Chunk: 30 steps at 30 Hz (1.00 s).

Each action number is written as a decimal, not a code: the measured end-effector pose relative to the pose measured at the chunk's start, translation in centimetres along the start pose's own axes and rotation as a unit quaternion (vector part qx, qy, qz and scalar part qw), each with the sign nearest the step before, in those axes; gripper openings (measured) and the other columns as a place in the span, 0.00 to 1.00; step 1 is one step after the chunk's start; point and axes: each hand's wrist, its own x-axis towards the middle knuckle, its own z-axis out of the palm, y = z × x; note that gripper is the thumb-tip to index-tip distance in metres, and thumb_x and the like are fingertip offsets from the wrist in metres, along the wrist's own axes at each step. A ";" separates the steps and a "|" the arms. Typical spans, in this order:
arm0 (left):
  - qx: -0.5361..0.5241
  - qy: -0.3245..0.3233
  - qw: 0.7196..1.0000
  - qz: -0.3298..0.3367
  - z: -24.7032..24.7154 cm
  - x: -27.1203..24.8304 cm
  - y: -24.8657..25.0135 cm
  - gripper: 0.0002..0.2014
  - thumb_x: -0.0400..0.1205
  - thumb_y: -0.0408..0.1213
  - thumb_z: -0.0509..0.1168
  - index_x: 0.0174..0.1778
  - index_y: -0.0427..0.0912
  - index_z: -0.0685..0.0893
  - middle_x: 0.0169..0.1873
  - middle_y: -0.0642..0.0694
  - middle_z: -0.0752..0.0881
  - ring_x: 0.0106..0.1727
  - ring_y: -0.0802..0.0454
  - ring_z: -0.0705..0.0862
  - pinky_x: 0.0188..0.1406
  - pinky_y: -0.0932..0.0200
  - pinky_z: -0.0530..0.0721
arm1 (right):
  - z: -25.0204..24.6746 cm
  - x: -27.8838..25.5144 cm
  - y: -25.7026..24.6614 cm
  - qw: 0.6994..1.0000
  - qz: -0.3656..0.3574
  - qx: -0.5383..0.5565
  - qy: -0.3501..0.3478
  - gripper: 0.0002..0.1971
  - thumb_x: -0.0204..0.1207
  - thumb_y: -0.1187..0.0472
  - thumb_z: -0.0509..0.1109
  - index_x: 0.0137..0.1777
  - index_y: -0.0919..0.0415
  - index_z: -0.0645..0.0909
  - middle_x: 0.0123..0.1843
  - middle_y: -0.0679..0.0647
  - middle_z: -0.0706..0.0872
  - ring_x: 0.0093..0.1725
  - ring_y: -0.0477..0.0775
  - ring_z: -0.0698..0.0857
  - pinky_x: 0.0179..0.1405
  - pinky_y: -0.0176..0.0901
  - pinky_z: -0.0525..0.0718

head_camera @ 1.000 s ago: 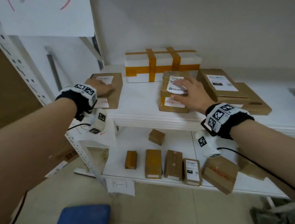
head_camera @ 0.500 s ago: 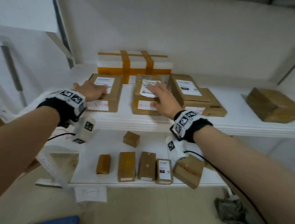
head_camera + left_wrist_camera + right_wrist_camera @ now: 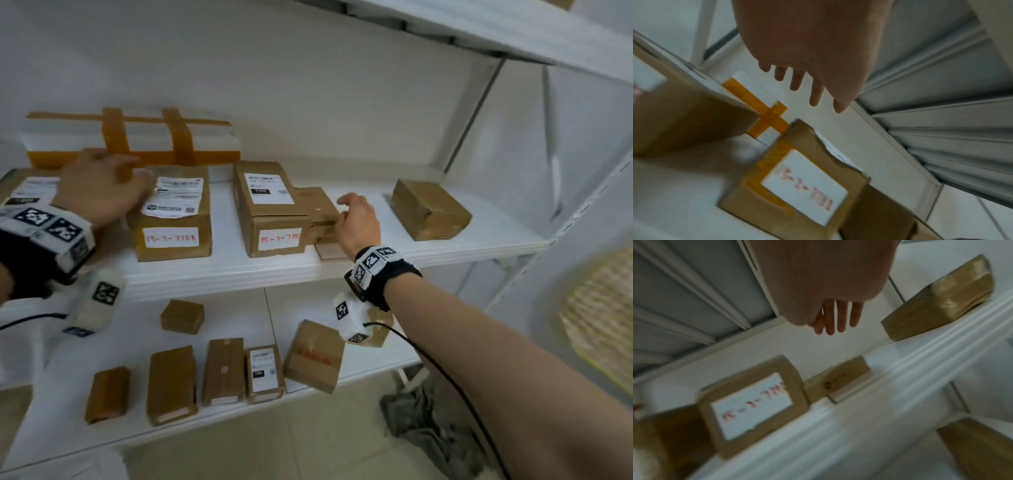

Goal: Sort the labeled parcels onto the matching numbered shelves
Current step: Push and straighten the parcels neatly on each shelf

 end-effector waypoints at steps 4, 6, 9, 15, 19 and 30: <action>-0.008 -0.013 0.999 0.042 2.0 -1.1 5.1 0.28 0.83 0.62 0.53 0.72 0.52 0.81 0.77 0.38 0.74 0.80 0.39 0.68 0.80 0.37 0.65 | 2.0 -0.3 4.1 0.982 -0.029 -0.099 -0.158 0.27 0.85 0.65 0.56 0.84 0.49 0.66 0.86 0.55 0.65 0.83 0.63 0.66 0.80 0.65 0.66; -0.018 -0.033 0.999 0.032 3.1 -1.1 6.2 0.33 0.77 0.68 0.49 0.69 0.56 0.83 0.76 0.40 0.76 0.78 0.37 0.70 0.79 0.35 0.66 | 2.3 -0.5 5.3 0.982 -0.017 -0.109 -0.151 0.26 0.85 0.62 0.56 0.83 0.48 0.65 0.84 0.55 0.68 0.79 0.65 0.70 0.76 0.66 0.68; 0.030 -0.057 0.997 0.045 3.9 -2.1 8.0 0.36 0.77 0.71 0.44 0.66 0.54 0.85 0.73 0.40 0.80 0.75 0.36 0.73 0.77 0.36 0.68 | 2.1 0.5 6.8 0.985 0.012 -0.108 -0.135 0.25 0.84 0.61 0.57 0.81 0.51 0.68 0.79 0.58 0.71 0.73 0.68 0.74 0.70 0.64 0.74; 0.047 -0.040 0.998 0.031 4.3 -3.1 8.9 0.32 0.81 0.66 0.48 0.71 0.53 0.80 0.75 0.40 0.78 0.75 0.35 0.72 0.75 0.37 0.69 | 1.6 1.4 8.5 0.991 0.009 -0.058 -0.118 0.27 0.82 0.65 0.59 0.83 0.56 0.66 0.82 0.65 0.66 0.74 0.74 0.73 0.71 0.66 0.76; -0.060 0.100 0.993 0.006 4.8 -6.0 9.8 0.23 0.80 0.57 0.58 0.65 0.48 0.81 0.67 0.40 0.79 0.71 0.39 0.74 0.69 0.46 0.71 | 2.6 -1.7 8.2 0.994 -0.051 0.016 0.092 0.17 0.78 0.63 0.62 0.66 0.66 0.77 0.66 0.66 0.76 0.59 0.68 0.79 0.57 0.60 0.80; -0.188 0.134 0.971 0.068 17.0 -21.7 9.0 0.08 0.80 0.33 0.63 0.37 0.45 0.71 0.30 0.50 0.71 0.35 0.56 0.67 0.43 0.57 0.67 | 12.6 -15.5 12.1 0.984 -0.082 0.146 0.062 0.09 0.74 0.64 0.64 0.45 0.56 0.65 0.45 0.54 0.69 0.41 0.55 0.70 0.42 0.59 0.76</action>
